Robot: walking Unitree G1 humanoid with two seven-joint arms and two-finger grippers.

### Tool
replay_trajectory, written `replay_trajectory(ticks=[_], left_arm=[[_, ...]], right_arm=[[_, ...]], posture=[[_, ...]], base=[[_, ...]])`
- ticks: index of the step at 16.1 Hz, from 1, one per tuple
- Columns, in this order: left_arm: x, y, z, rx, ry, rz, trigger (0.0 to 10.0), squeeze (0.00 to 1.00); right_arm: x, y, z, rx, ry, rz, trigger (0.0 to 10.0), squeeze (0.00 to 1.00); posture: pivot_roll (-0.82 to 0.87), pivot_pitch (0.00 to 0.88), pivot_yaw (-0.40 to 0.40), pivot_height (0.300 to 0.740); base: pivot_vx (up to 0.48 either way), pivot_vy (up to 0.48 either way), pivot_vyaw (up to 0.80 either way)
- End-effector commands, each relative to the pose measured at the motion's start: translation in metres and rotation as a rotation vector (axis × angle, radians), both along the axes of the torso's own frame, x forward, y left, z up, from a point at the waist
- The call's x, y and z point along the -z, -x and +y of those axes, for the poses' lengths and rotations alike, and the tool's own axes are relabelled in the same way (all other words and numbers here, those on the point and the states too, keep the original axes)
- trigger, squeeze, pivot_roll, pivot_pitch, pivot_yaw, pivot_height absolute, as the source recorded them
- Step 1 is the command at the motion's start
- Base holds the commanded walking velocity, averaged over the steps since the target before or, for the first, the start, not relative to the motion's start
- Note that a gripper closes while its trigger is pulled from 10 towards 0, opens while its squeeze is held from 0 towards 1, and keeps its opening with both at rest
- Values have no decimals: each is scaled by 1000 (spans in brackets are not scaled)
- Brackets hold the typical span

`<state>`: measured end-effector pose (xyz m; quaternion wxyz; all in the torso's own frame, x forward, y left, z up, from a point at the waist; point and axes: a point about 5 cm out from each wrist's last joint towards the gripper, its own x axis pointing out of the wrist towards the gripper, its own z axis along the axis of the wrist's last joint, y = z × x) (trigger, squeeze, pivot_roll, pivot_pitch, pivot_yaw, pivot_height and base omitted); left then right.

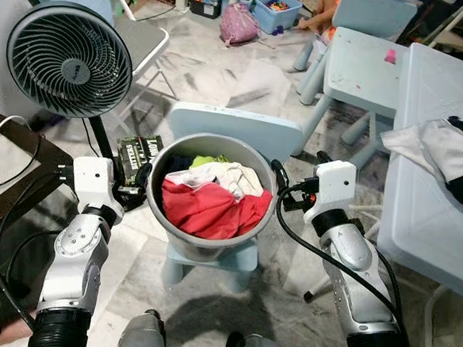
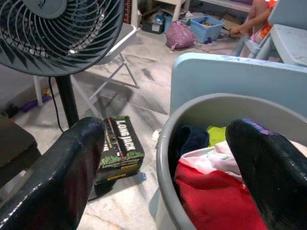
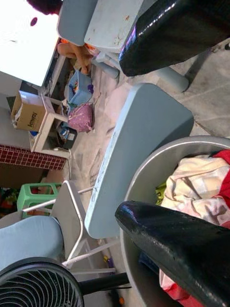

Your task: Hang hanger

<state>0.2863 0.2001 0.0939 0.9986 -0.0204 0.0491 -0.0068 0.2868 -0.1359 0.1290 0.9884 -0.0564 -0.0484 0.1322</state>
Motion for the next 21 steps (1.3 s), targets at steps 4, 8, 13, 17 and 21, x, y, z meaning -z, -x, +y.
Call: replay_trajectory(ticks=[4, 8, 13, 17, 21], left_arm=[[1, -4, -2, 16, -8, 0, 10000, 0], [1, -5, -2, 22, -7, -2, 10000, 0], [2, -6, -3, 29, -5, -2, 10000, 0], [3, -6, -5, 34, -5, -2, 10000, 0], [4, -5, -7, 31, 19, -8, 10000, 0]], right_arm=[[0, -3, -2, 9, 13, -17, 10000, 0], [1, -4, -2, 12, 15, -20, 10000, 0], [3, -4, -2, 11, 21, -21, 10000, 0], [3, -5, -2, 6, 26, -21, 10000, 0], [3, -4, -2, 0, 33, -20, 10000, 0]], posture=[[27, 97, -70, 740], [29, 92, -68, 740], [26, 94, -67, 740], [26, 95, -69, 740], [26, 97, -74, 740]], base=[[341, 0, 0], [354, 0, 0], [391, 0, 0], [407, 0, 0], [291, 0, 0]])
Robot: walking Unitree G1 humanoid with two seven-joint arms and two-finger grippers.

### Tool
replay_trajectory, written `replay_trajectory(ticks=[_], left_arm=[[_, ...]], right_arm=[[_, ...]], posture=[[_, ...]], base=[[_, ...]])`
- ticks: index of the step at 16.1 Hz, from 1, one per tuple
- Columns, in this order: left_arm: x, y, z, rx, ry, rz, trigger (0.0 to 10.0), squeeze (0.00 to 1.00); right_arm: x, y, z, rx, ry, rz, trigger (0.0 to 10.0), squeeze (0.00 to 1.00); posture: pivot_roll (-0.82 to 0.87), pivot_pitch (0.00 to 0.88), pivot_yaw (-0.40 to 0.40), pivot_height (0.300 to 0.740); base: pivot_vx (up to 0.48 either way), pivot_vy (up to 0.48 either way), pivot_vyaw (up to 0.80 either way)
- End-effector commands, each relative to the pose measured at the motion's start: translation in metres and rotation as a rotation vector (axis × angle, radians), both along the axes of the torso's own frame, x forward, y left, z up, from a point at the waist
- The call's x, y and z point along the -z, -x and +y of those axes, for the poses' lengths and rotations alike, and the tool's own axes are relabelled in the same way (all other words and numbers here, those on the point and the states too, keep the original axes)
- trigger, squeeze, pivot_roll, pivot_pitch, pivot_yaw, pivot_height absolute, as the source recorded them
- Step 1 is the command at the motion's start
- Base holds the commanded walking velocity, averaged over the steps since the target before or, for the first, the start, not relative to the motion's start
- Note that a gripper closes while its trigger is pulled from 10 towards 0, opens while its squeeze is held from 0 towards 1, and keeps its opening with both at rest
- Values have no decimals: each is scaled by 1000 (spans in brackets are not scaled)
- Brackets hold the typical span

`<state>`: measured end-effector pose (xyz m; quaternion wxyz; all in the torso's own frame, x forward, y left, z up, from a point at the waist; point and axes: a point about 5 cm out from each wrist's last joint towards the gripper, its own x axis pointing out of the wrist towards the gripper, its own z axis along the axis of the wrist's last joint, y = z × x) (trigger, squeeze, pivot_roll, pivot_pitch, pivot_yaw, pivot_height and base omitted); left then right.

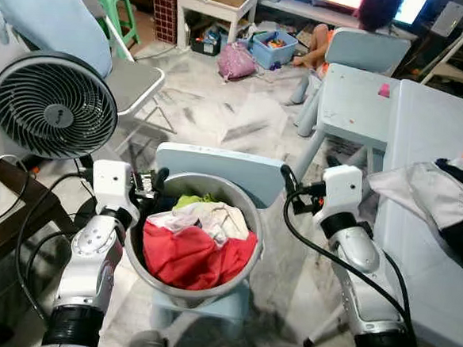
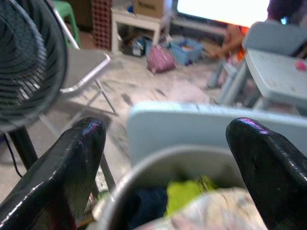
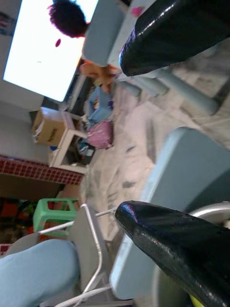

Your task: Hang hanger

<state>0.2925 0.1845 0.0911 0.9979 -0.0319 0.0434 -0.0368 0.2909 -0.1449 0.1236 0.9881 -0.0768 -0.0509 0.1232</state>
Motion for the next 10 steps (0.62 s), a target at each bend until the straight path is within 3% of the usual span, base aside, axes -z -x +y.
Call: replay_trajectory(ticks=[1, 3, 5, 8, 9, 10], left_arm=[[1, 1, 7, -24, -2, 5, 10000, 0], [9, 4, 7, -46, -6, 60, 10000, 0], [30, 11, 6, -67, 14, 216, 10000, 0], [37, 20, 0, -35, 54, 290, 10000, 0], [47, 27, 0, -27, -18, 394, 10000, 0], [48, 30, -1, -32, -26, 419, 10000, 0]], right_arm=[[-2, -1, 7, -20, -5, -8, 10000, 0], [-1, 0, 7, -23, 0, -5, 10000, 0], [1, 1, 7, -26, 5, 0, 10000, 0], [3, 3, 7, -35, 19, 13, 10000, 0], [5, 4, 9, -49, 33, 19, 10000, 0], [5, 4, 10, -56, 40, 17, 10000, 0]], posture=[[26, 97, -74, 740], [28, 99, -75, 740], [29, 106, -80, 740], [35, 118, -93, 740], [40, 123, -99, 740], [43, 127, -101, 740]], base=[[0, 0, 0], [0, 0, 0], [0, 0, 0], [0, 0, 0], [0, 0, 0], [0, 0, 0]])
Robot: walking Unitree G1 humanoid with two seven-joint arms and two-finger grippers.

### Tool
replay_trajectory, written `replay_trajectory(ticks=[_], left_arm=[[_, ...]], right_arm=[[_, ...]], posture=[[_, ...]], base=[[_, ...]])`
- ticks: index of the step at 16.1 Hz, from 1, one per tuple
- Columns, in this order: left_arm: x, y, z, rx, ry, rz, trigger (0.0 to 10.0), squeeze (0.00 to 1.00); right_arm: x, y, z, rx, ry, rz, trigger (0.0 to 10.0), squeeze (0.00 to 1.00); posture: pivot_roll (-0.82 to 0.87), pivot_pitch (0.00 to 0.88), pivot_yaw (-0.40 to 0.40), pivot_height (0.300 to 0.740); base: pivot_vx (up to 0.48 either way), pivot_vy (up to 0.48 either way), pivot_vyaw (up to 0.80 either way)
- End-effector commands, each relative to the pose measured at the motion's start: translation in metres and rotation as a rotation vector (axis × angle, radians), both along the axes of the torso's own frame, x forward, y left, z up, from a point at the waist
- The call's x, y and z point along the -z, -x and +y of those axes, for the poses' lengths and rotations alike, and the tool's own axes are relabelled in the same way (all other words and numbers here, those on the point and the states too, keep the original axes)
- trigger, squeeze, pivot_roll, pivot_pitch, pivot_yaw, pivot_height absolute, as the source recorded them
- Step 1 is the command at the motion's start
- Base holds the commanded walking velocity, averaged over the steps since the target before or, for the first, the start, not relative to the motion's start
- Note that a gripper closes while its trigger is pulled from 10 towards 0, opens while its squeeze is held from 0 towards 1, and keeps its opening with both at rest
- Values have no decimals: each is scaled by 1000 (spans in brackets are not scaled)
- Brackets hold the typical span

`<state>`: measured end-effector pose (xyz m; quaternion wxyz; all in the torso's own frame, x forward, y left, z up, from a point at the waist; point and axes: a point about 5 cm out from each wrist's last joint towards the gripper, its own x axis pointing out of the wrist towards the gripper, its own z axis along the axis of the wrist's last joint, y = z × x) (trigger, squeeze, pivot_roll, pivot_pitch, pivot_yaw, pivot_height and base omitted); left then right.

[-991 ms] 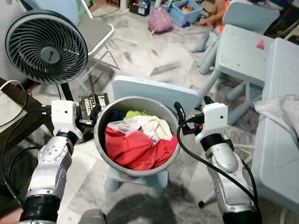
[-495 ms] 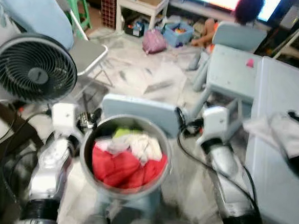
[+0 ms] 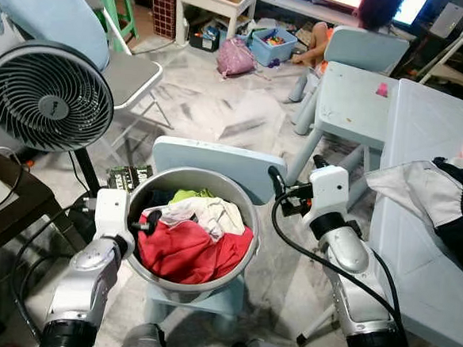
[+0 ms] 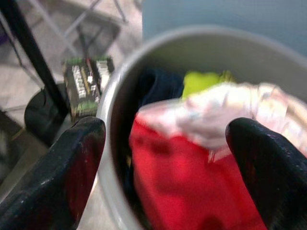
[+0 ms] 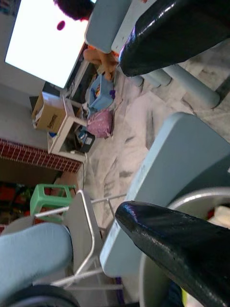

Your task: Hang hanger

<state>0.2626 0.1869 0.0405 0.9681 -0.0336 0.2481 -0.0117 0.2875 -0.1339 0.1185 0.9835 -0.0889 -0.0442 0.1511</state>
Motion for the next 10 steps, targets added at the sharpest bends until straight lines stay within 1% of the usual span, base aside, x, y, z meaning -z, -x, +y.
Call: replay_trajectory(ticks=[1, 2, 4, 5, 6, 7, 8, 10], left_arm=[[-2, 2, -3, 0, -6, 23, 10000, 0], [1, 11, -4, -16, 14, 70, 10000, 0], [7, 16, -1, -33, 41, 115, 10000, 0], [9, 16, 3, -17, 56, 142, 10000, 0], [9, 15, 4, -11, 57, 144, 10000, 0], [11, 13, 8, -11, 47, 155, 10000, 0], [12, 9, 12, -8, 43, 166, 10000, 0], [13, 1, 14, -4, 38, 167, 10000, 0]], right_arm=[[0, 0, 0, -6, 14, 3, 10000, 0], [0, -1, 2, -16, 17, 3, 10000, 0], [0, -1, 3, -22, 20, 6, 10000, 0], [0, 1, 4, -36, 30, 4, 10000, 0], [-1, 2, 4, -39, 35, 3, 10000, 0], [-1, 3, 3, -40, 40, 2, 10000, 0], [-3, 3, 2, -41, 47, 1, 10000, 0], [-4, 5, -1, -43, 58, 1, 10000, 0]], posture=[[44, 128, -102, 740], [49, 134, -106, 740], [48, 141, -114, 740], [39, 146, -119, 740], [37, 147, -120, 740], [27, 152, -123, 740], [10, 158, -128, 740], [-6, 167, -135, 740]], base=[[0, 0, 0], [0, 0, 0], [0, 0, 0], [0, 0, 0], [0, 0, 0], [0, 0, 0], [0, 0, 0], [0, 0, 0]])
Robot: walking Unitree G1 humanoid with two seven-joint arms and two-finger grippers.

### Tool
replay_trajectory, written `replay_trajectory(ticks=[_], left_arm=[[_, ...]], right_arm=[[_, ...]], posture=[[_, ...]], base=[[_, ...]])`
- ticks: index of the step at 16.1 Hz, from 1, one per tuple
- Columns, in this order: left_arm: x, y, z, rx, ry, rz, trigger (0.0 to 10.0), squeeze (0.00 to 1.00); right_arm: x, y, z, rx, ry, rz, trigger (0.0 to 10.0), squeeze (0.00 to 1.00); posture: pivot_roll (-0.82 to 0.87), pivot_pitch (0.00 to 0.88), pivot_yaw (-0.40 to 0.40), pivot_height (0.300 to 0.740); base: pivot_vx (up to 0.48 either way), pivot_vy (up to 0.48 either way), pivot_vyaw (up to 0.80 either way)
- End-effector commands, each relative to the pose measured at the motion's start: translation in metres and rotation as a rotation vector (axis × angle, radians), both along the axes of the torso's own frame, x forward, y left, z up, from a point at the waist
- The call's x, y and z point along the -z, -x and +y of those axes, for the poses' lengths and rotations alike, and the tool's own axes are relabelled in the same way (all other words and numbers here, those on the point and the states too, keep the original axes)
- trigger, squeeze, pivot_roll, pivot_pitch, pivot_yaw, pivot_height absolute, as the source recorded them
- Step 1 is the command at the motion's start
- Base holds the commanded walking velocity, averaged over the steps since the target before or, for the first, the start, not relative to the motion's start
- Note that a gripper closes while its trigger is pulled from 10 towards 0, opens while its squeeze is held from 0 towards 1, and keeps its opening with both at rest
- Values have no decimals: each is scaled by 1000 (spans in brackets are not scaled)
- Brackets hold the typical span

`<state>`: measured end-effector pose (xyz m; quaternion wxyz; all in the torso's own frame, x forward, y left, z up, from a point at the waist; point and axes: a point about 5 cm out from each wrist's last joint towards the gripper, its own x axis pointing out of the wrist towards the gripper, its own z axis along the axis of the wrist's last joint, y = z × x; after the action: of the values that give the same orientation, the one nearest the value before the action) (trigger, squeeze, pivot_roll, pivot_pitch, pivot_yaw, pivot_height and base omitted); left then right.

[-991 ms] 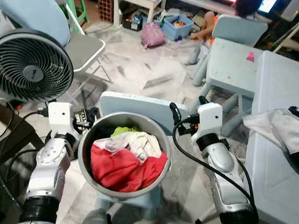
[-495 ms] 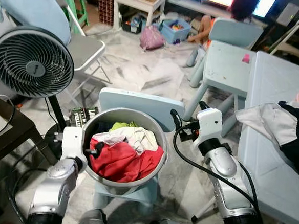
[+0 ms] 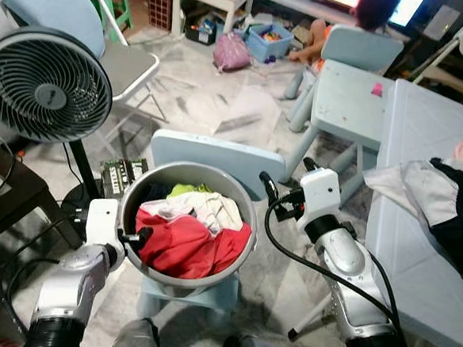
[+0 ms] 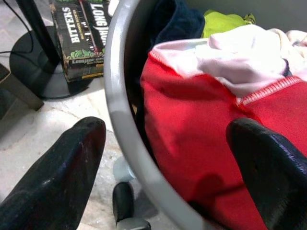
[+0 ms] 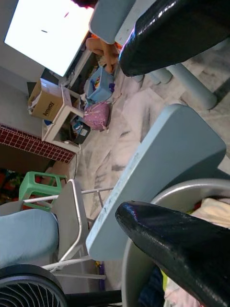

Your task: Hang hanger

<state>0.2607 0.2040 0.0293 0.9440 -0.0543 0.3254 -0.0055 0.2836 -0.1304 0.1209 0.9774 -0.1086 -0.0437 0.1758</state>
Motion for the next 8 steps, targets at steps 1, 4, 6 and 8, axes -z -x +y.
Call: replay_trajectory(ticks=[1, 4, 6, 8], left_arm=[[1, -4, -4, 21, -6, -2, 10000, 0], [-1, -17, -13, 56, 20, -13, 10000, 0], [-2, -20, -21, 84, 55, -14, 10000, 0], [0, -18, -29, 142, 86, 3, 10000, 0]], right_arm=[[-2, 2, -6, 2, 21, 3, 10000, 0], [-3, 3, -4, -18, 38, 1, 10000, 0], [-4, 4, -3, -23, 41, 1, 10000, 0], [-4, 3, -1, -30, 42, 2, 10000, 0]], posture=[[-11, 171, -139, 740], [-26, 175, -147, 740], [-24, 173, -149, 740], [-22, 172, -149, 740]], base=[[0, 0, 0], [0, 0, 0], [0, 0, 0], [0, 0, 0]])
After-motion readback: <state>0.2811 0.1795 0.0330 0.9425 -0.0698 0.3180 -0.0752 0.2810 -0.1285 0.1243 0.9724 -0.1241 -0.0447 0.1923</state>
